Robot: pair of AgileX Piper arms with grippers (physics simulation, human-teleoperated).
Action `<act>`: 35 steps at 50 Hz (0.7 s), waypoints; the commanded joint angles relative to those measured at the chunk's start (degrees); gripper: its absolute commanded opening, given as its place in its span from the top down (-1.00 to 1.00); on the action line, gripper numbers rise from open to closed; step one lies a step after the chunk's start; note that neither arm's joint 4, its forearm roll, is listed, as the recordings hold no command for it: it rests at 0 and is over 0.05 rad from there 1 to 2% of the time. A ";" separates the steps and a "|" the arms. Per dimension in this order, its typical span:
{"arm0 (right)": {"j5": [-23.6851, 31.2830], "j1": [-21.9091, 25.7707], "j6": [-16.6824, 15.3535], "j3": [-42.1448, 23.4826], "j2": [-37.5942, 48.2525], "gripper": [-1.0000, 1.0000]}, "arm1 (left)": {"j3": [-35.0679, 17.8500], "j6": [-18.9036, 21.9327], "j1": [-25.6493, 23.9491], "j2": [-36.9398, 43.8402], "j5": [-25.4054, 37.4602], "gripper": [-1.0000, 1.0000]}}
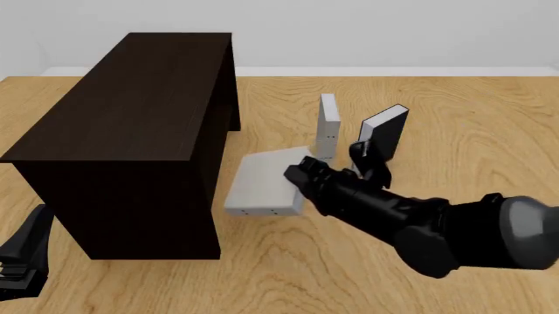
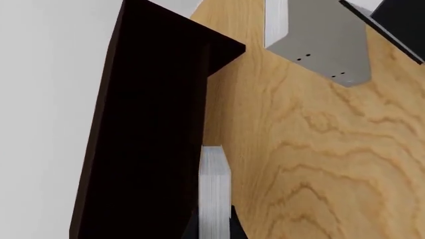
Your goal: Pick up the book on the right and place it under the cabinet shelf.
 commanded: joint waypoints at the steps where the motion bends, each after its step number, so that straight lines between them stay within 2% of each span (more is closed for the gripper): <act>1: -3.21 0.58 2.21 -1.60 3.12 1.00 | 0.00 0.00 0.00 0.00 0.00 -1.00; 13: -5.35 0.73 2.66 -2.76 6.62 1.00 | 0.00 0.00 0.00 0.00 0.00 -1.00; 35: -3.88 -0.39 1.40 -8.70 11.75 1.00 | 0.00 0.00 0.00 0.00 0.00 -1.00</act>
